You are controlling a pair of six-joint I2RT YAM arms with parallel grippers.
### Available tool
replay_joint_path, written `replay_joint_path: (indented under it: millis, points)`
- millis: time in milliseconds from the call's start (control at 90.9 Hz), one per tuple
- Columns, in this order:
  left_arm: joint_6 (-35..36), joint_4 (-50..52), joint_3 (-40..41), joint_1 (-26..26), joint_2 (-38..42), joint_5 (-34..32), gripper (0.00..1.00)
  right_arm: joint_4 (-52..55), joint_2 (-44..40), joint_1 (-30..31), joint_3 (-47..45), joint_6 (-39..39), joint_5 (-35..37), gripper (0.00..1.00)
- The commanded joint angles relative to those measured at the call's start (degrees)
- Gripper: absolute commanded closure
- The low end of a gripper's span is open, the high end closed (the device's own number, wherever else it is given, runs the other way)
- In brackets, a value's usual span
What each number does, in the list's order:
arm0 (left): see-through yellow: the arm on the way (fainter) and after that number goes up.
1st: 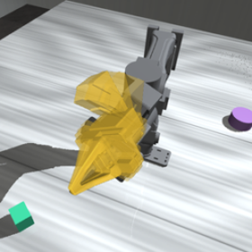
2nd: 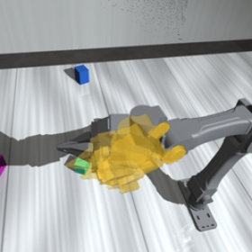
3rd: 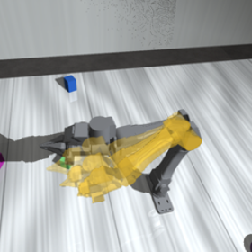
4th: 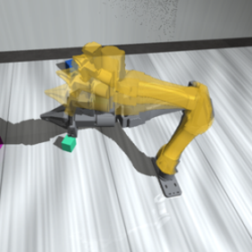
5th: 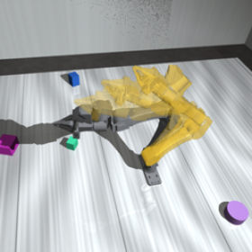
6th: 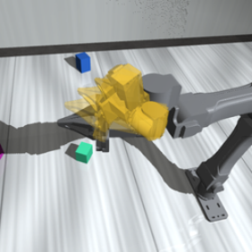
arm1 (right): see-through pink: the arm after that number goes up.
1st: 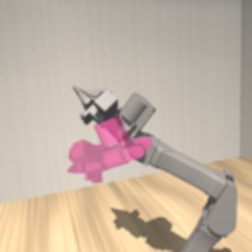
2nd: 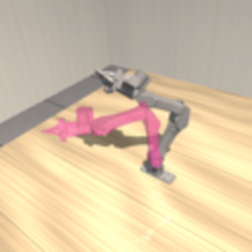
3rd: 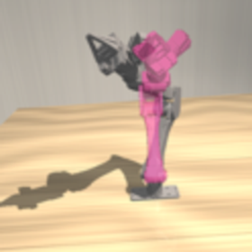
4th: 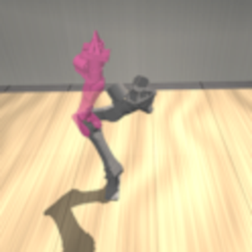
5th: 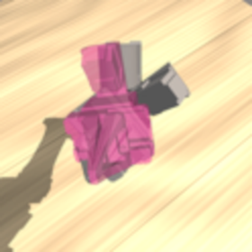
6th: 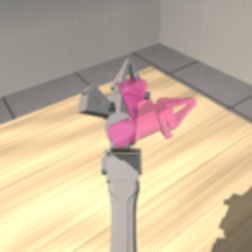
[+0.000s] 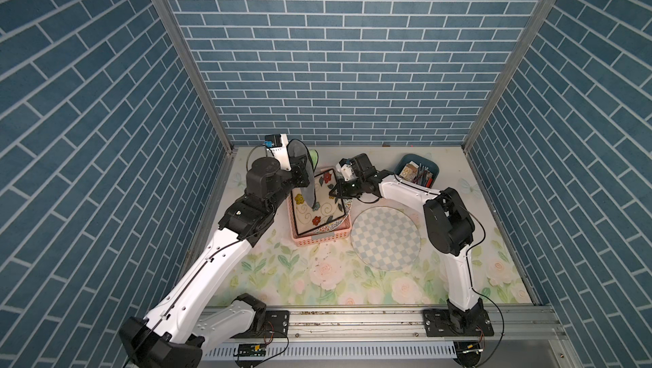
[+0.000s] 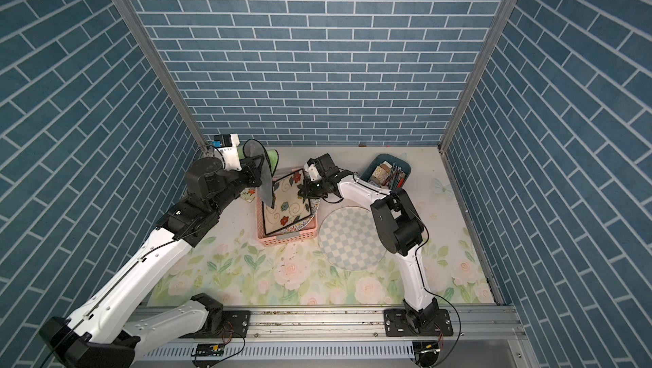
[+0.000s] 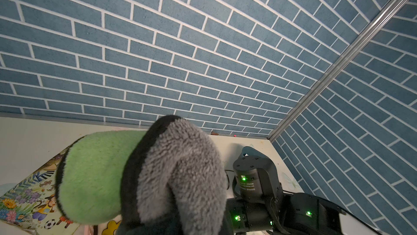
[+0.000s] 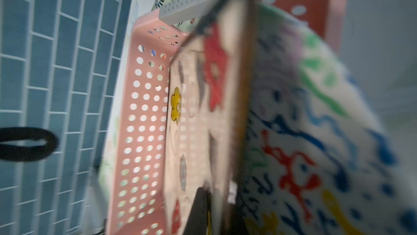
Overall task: Wipe the wet plate dry
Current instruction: Pick up the plate from the bin, then wipe the plate with towel.
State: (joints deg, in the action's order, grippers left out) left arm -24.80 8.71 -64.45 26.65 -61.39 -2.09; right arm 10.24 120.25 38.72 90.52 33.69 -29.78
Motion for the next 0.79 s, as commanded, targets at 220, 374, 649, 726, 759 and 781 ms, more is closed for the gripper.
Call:
replay_joint_path:
  millis: [220, 374, 649, 726, 759, 781]
  points:
    - [1.92, -1.21, 5.68, -0.31, -1.74, -1.11, 1.0, -38.67, -26.95, -5.26, -19.54, 19.44, -5.92, 1.0]
    - [-1.26, -5.12, 10.74, -0.29, -6.3, 2.02, 1.0, -51.92, -32.51, -4.58, -26.8, 29.1, -1.59, 1.0]
    - [-8.17, -18.69, 14.22, 5.64, -11.41, 12.76, 1.0, -69.83, -30.14, 0.12, -27.14, 40.24, 0.34, 1.0]
    - [-7.76, -17.72, 11.72, 8.77, -13.81, 12.08, 1.0, -73.72, -29.47, 0.47, -26.75, 42.7, 0.47, 1.0]
    - [-8.09, -17.68, 11.46, 9.07, -14.22, 11.94, 1.0, -75.64, -29.73, 0.06, -27.19, 43.93, 0.97, 1.0]
    - [-8.17, -17.41, 11.49, 9.0, -14.05, 11.38, 1.0, -76.56, -30.1, -0.37, -27.62, 44.56, 1.53, 1.0]
